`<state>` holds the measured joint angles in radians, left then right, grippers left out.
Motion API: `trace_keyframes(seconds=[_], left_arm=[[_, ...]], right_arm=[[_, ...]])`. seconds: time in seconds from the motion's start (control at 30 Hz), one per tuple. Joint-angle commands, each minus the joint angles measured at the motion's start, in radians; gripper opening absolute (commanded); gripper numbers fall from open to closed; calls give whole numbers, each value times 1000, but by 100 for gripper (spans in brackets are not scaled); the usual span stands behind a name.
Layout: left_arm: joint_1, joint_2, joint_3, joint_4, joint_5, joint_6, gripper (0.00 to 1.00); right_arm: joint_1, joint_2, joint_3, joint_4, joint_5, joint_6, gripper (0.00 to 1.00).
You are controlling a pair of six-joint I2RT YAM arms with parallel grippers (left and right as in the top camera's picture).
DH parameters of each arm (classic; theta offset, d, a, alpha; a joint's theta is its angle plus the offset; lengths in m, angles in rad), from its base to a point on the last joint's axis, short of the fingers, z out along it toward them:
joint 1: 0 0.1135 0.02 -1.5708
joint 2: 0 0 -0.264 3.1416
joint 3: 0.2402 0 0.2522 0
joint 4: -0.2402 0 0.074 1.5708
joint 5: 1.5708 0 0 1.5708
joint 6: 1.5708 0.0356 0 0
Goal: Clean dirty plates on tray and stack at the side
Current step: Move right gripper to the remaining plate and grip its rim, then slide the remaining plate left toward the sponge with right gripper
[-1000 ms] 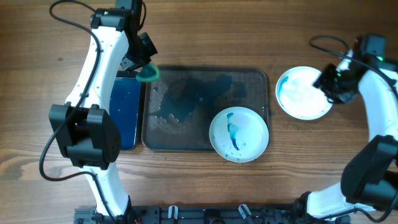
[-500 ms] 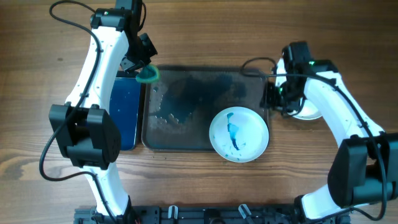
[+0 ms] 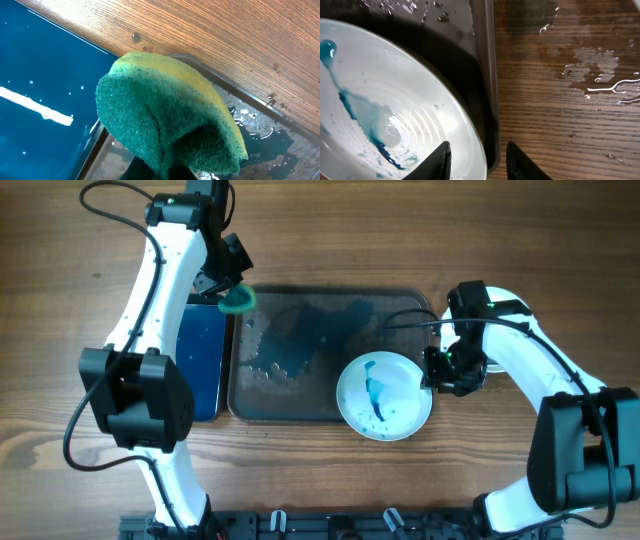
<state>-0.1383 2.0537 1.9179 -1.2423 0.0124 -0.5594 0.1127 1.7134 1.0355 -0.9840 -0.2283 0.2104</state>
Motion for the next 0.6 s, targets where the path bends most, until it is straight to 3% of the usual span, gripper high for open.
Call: trace_keyframes(seconds=[0.0, 0.07, 0.23, 0.57], left_arm=[[-4, 1, 16, 0, -3, -10, 4], [-4, 0, 16, 0, -3, -10, 4], [-4, 0, 16, 0, -3, -10, 4], [-4, 1, 16, 0, -3, -10, 4]], right_arm=[[2, -14, -4, 5, -10, -21, 36], [2, -14, -15, 15, -14, -22, 36], [2, -14, -28, 29, -63, -24, 24], [2, -14, -69, 35, -74, -24, 18]])
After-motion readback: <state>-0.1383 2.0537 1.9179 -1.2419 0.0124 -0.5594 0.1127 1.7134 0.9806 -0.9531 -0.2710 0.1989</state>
